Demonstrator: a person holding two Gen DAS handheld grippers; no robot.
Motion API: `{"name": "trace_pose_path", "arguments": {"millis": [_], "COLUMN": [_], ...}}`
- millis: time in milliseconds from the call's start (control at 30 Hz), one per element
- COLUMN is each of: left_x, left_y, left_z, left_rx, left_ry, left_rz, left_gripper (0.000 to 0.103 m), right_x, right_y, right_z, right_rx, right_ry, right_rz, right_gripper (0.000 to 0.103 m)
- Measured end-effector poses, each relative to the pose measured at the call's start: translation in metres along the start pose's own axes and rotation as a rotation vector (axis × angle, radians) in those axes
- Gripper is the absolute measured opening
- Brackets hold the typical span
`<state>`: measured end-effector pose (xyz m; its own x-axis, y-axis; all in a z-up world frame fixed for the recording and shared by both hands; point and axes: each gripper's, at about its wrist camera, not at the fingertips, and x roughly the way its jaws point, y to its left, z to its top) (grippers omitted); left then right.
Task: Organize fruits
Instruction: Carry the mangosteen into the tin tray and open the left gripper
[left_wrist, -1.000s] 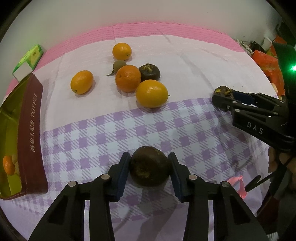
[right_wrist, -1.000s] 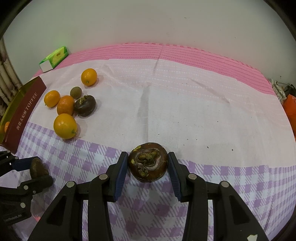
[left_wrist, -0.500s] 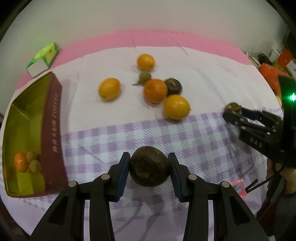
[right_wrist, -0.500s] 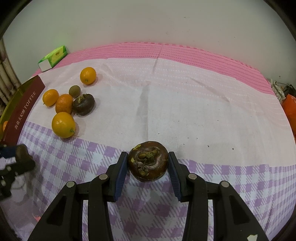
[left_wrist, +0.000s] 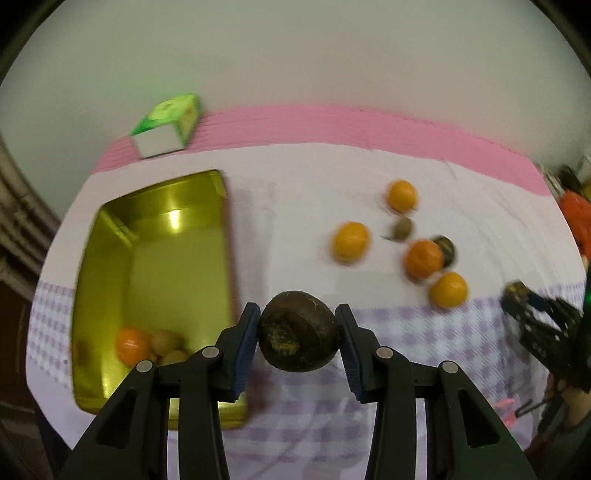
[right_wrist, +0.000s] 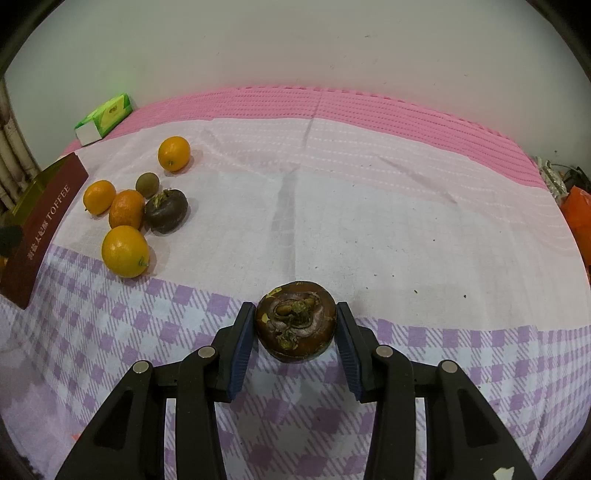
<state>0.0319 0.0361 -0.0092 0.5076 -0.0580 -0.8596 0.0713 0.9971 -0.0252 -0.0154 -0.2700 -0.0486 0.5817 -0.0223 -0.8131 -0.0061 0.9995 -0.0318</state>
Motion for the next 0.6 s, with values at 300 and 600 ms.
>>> {"name": "trace_pose_path", "arguments": {"millis": [300,600], "left_x": [0.007,0.03], "left_y": [0.065,0.104], "left_z": [0.014,0.016], "left_rx": [-0.094,-0.147], "left_ry": [0.02,0.065], "left_rz": [0.092,0.131], "left_gripper": [0.043,0.043], "right_x": [0.001,0.0], "right_y": [0.001,0.003], "right_z": [0.0,-0.001], "right_rx": [0.004,0.016], "right_ry": [-0.001,-0.002], "right_rz": [-0.009,-0.022], "right_gripper": [0.04,0.04]}}
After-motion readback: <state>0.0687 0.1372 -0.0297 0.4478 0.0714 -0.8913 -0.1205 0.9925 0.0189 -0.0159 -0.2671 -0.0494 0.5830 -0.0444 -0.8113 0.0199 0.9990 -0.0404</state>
